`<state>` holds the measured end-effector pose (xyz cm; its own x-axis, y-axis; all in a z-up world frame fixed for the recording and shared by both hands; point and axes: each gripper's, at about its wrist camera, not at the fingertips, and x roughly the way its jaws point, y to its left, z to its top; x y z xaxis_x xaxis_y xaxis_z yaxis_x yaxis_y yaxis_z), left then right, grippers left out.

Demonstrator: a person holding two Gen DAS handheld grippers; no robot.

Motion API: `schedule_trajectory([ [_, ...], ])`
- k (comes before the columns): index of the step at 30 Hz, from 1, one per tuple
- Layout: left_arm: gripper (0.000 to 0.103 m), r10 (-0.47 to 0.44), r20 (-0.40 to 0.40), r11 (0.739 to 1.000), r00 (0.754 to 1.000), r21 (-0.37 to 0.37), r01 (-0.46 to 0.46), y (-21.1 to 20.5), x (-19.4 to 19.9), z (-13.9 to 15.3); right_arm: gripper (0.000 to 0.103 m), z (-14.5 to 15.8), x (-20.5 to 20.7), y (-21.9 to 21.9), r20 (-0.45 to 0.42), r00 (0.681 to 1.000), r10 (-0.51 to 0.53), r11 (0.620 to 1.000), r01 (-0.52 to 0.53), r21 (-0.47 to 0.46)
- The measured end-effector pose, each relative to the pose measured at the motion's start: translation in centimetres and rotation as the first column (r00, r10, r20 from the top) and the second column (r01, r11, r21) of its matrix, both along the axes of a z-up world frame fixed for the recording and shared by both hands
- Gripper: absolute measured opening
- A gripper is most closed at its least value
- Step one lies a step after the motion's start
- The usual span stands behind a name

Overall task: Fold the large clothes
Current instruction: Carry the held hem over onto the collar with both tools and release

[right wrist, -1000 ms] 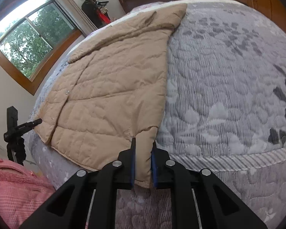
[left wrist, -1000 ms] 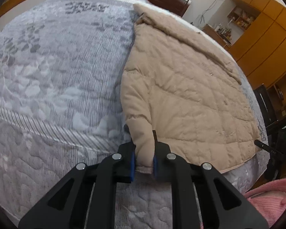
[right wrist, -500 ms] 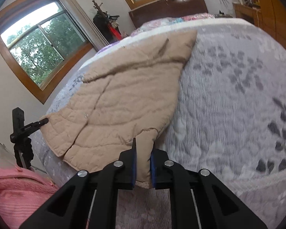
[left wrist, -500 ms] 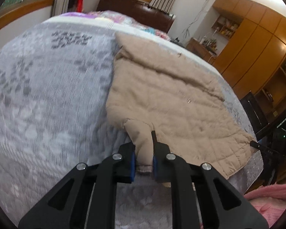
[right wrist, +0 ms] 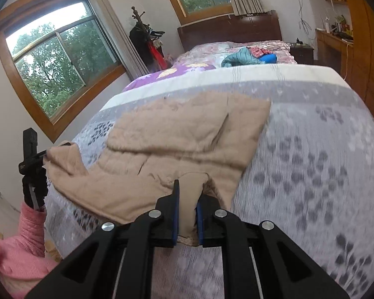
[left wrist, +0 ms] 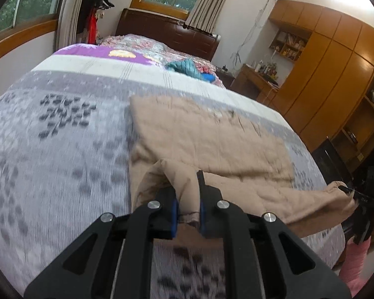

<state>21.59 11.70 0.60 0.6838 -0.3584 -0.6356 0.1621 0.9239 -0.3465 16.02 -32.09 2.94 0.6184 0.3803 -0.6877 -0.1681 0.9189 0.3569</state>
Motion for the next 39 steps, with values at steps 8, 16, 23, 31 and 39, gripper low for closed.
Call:
schedule_trajectory([
  [8,0.011,0.043,0.037,0.999,0.998,0.016,-0.044,-1.0,9.4,1.1,0.011,1.4,7.5,-1.4,-0.04,0.999,-0.03,0.999,0.031,0.022],
  [16,0.011,0.125,-0.045,0.992,0.991,0.035,-0.123,-1.5,18.1,-1.8,0.011,-1.3,17.2,-3.5,-0.164,0.982,-0.098,0.994,0.103,0.027],
  [23,0.011,0.148,-0.151,0.989,0.977,0.047,-0.143,-1.6,23.7,-5.5,0.011,-5.3,23.1,-4.7,-0.269,0.953,-0.136,0.988,0.152,0.037],
  [31,0.013,0.172,-0.229,0.985,0.958,0.056,-0.163,-1.6,27.3,-8.4,0.011,-8.5,26.6,-5.7,-0.341,0.925,-0.167,0.979,0.197,0.056],
  [39,0.023,0.133,-0.296,0.986,0.946,-0.062,-0.158,0.0,28.1,-8.6,0.021,-8.8,26.3,-7.4,-0.365,0.92,-0.143,0.96,0.218,0.175],
])
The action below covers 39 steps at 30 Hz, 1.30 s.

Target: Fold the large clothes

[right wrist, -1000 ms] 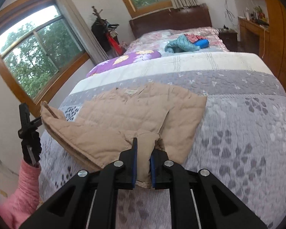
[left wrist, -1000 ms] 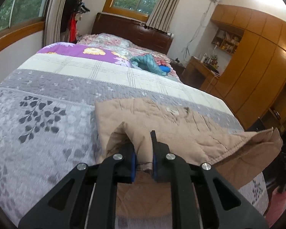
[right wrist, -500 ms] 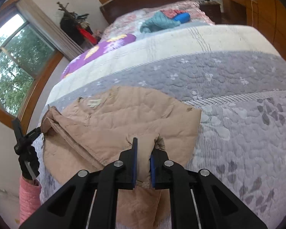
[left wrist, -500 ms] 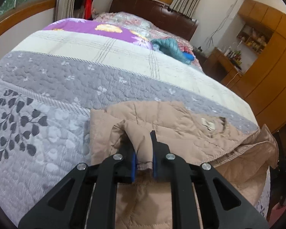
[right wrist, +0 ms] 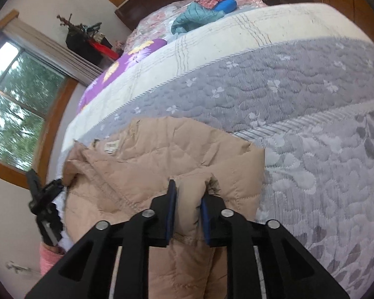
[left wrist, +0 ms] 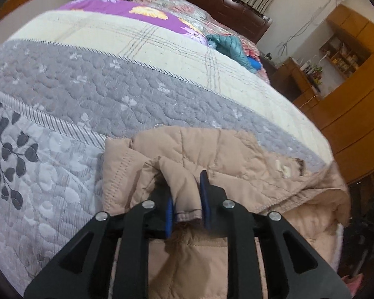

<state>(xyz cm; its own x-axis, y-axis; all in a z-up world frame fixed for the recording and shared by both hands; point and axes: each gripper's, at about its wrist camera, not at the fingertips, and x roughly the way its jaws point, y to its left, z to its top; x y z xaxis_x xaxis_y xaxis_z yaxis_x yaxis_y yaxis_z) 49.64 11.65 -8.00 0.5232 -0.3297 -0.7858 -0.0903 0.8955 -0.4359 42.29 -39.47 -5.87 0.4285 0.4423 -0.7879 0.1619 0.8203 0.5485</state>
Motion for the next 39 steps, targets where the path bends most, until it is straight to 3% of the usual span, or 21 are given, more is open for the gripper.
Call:
schedule_trajectory([
  [5,0.033,0.016,-0.007,0.98,1.0,-0.198,-0.018,2.5,-0.9,0.8,0.03,0.6,-1.1,-0.9,0.022,1.0,-0.009,0.995,0.007,0.097],
  [7,0.036,0.032,-0.003,0.974,0.999,-0.224,-0.032,3.3,-1.6,1.2,0.033,0.8,-1.7,-1.1,0.028,1.0,-0.014,0.993,0.011,0.113],
  [8,0.036,0.035,0.005,0.975,0.999,-0.219,-0.033,3.6,-1.9,1.5,0.04,0.9,-1.8,-1.0,0.031,0.999,-0.016,0.993,0.012,0.114],
  [10,0.036,0.03,0.027,0.982,0.999,-0.188,-0.024,3.9,-2.9,2.3,0.054,1.7,-2.5,-0.9,0.05,0.999,-0.02,0.997,0.016,0.076],
  [11,0.036,0.025,0.035,0.985,0.999,-0.172,-0.019,4.0,-3.3,2.6,0.056,1.9,-2.7,-0.8,0.058,0.998,-0.02,0.998,0.017,0.062],
  [14,0.037,-0.001,0.054,0.995,0.999,-0.096,0.006,3.7,-4.9,3.1,0.056,2.6,-3.9,-0.6,0.086,0.996,-0.007,0.998,0.002,0.062],
  [19,0.04,-0.054,0.059,0.998,0.997,0.043,0.051,2.5,-8.2,2.3,0.056,2.3,-6.7,1.7,0.088,0.995,0.055,0.998,-0.053,-0.031],
  [21,0.039,-0.065,0.057,0.994,0.996,0.095,0.06,1.9,-9.3,1.7,0.054,1.5,-7.9,2.6,0.079,0.995,0.065,0.996,-0.06,-0.061],
  [27,0.038,-0.08,0.112,0.957,0.99,0.288,0.045,-0.4,-11.8,0.7,0.034,-0.4,-9.1,5.0,0.063,0.996,0.065,0.982,-0.053,-0.18],
  [35,0.042,-0.092,0.069,0.942,0.993,0.329,0.064,-0.7,-11.0,-2.0,0.021,-3.5,-7.7,5.3,0.014,0.999,0.046,0.974,-0.042,-0.222],
  [39,0.044,-0.087,0.067,0.947,0.994,0.316,0.062,-0.6,-10.9,-3.1,0.02,-4.2,-7.0,5.0,0.013,0.999,0.033,0.978,-0.03,-0.206],
])
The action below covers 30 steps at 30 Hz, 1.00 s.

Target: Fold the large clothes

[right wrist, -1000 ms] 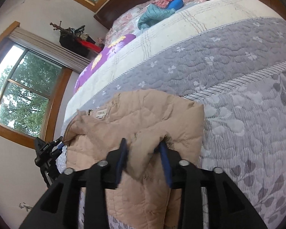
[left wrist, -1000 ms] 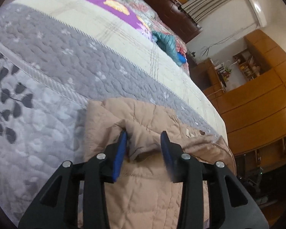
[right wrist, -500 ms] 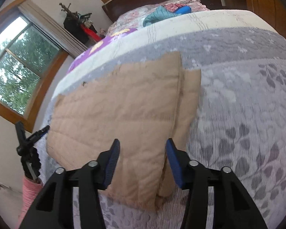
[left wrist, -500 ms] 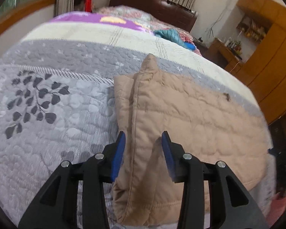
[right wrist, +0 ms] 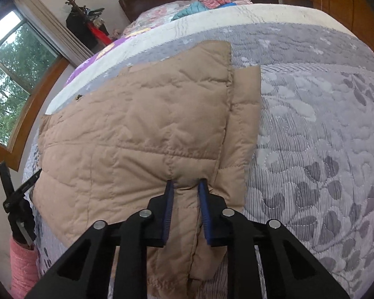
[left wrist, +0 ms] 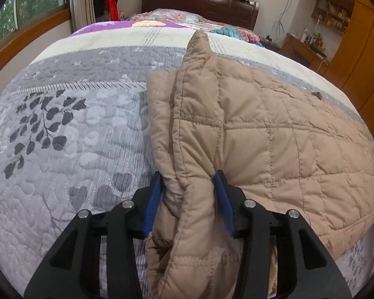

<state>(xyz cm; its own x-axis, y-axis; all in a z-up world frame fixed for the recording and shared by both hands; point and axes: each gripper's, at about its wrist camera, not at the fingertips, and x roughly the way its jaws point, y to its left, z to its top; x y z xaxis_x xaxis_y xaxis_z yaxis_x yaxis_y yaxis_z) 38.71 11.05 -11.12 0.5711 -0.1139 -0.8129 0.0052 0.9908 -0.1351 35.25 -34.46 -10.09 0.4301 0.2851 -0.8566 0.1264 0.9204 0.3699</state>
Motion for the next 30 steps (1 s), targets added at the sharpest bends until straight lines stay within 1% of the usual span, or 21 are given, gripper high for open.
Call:
schedule_trajectory([
  [3,0.042,0.03,-0.004,0.999,1.0,-0.029,-0.03,0.7,-0.2,0.9,0.02,1.0,-0.6,-0.2,0.015,1.0,-0.001,1.0,0.002,-0.02],
  [4,0.042,0.042,0.006,0.999,0.999,-0.028,-0.042,0.9,-0.6,1.6,0.023,1.6,-1.1,-0.2,0.03,1.0,-0.007,0.999,0.008,-0.04],
  [6,0.04,0.048,0.057,0.999,0.997,-0.013,-0.048,0.7,-1.9,3.3,0.024,3.3,-2.3,-0.3,0.075,0.997,-0.027,0.997,0.033,-0.075],
  [7,0.04,0.042,0.079,0.999,0.996,-0.008,-0.042,0.4,-2.4,4.1,0.024,4.0,-2.8,-0.3,0.095,0.995,-0.032,0.997,0.038,-0.065],
  [9,0.04,0.012,0.108,1.0,0.994,-0.019,-0.01,-0.7,-3.4,5.4,0.024,5.2,-3.7,0.0,0.126,0.992,-0.015,1.0,0.016,-0.011],
  [10,0.04,-0.021,0.119,0.999,0.993,-0.03,0.025,-1.8,-4.0,6.1,0.024,5.5,-4.1,0.5,0.134,0.991,0.006,1.0,-0.006,0.001],
  [13,0.04,-0.104,0.122,0.994,0.987,-0.006,0.105,-5.1,-4.7,6.9,0.024,5.8,-4.5,3.3,0.125,0.99,0.059,0.998,-0.055,-0.04],
  [15,0.04,-0.148,0.114,0.989,0.982,-0.004,0.149,-6.9,-4.9,6.6,0.024,5.5,-4.4,4.6,0.112,0.989,0.093,0.995,-0.089,-0.037],
  [18,0.04,-0.173,0.097,0.985,0.98,0.028,0.171,-9.3,-4.7,5.4,0.024,4.6,-4.3,5.9,0.098,0.988,0.117,0.993,-0.113,-0.041],
  [21,0.04,-0.173,0.054,0.985,0.983,0.038,0.171,-9.7,-4.1,3.5,0.024,3.6,-3.8,6.6,0.078,0.989,0.125,0.991,-0.121,-0.053],
  [24,0.042,-0.171,0.041,0.984,0.984,0.06,0.168,-9.3,-3.7,2.0,0.023,2.1,-3.1,6.9,0.055,0.991,0.122,0.992,-0.12,-0.045],
  [26,0.042,-0.178,0.043,0.983,0.983,0.062,0.175,-9.2,-3.7,1.5,0.02,1.1,-2.5,6.7,0.043,0.992,0.117,0.993,-0.115,-0.037],
  [30,0.042,-0.181,0.04,0.983,0.983,0.05,0.179,-9.1,-3.6,1.0,0.018,0.0,-1.2,6.2,0.025,0.994,0.109,0.994,-0.11,0.006],
])
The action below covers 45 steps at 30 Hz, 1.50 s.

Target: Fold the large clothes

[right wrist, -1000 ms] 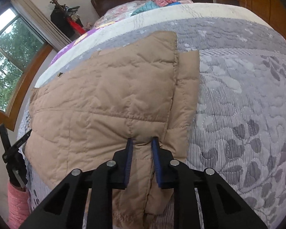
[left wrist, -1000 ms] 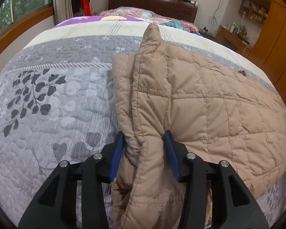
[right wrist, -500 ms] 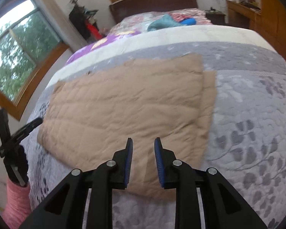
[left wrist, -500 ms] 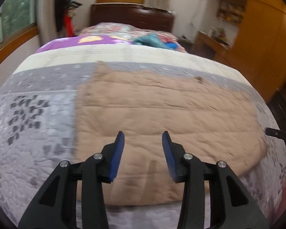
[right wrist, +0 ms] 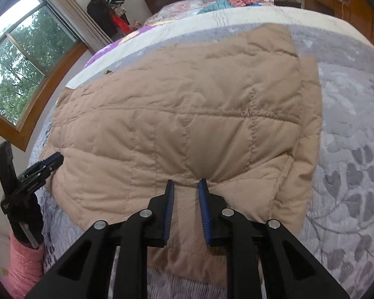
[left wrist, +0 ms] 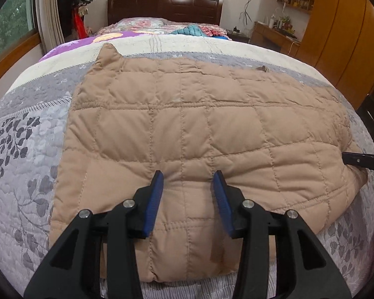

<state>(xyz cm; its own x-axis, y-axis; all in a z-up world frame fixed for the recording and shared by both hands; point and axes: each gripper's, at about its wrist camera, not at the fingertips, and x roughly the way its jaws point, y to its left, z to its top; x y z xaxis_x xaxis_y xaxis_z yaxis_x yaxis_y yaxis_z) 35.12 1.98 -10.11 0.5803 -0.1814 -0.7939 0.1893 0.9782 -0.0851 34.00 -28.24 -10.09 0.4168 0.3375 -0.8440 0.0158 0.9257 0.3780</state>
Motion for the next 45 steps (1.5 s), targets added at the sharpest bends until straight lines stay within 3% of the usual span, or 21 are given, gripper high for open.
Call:
schedule_trajectory([
  [6,0.042,0.005,0.0,1.0,1.0,0.021,-0.005,-0.4,0.1,-0.3,0.017,0.5,0.1,-0.3,-0.016,1.0,-0.001,1.0,0.001,-0.005],
  [9,0.042,0.006,-0.02,1.0,1.0,0.002,-0.006,0.2,0.1,0.7,0.025,2.2,-0.6,-0.3,0.011,1.0,0.0,1.0,0.0,-0.005],
  [11,0.042,0.007,-0.007,1.0,1.0,-0.019,-0.007,0.8,-0.2,1.9,0.04,3.6,-1.5,-0.9,0.067,0.998,0.003,1.0,-0.002,-0.013],
  [14,0.054,0.037,0.049,0.998,0.998,-0.044,-0.035,3.0,-0.6,3.9,0.048,5.9,-2.7,-3.5,0.136,0.989,-0.05,0.998,0.047,0.032],
  [18,0.06,0.126,0.044,0.989,0.991,-0.086,-0.122,7.6,0.6,5.1,0.06,6.5,-2.7,-7.2,0.14,0.981,-0.135,0.988,0.123,0.093],
  [20,0.062,0.153,0.017,0.982,0.988,-0.117,-0.15,9.5,1.4,4.8,0.069,5.9,-2.4,-8.3,0.121,0.981,-0.149,0.983,0.134,0.123],
  [23,0.064,0.19,-0.037,0.966,0.981,-0.172,-0.193,12.3,2.9,3.8,0.071,3.8,-1.3,-9.7,0.058,0.987,-0.151,0.969,0.136,0.208],
  [30,0.065,0.196,-0.123,0.912,0.973,-0.34,-0.227,15.8,5.6,1.3,0.076,0.2,0.9,-10.6,-0.018,0.987,-0.162,0.942,0.16,0.293],
  [39,0.067,0.103,-0.195,0.869,0.975,-0.46,-0.184,14.4,8.9,-1.9,0.078,-2.4,2.5,-11.7,-0.054,0.984,-0.168,0.918,0.176,0.355],
  [45,0.068,0.041,-0.208,0.878,0.977,-0.459,-0.135,11.9,10.0,-2.5,0.078,-2.7,4.2,-11.4,-0.037,0.988,-0.147,0.917,0.151,0.369],
])
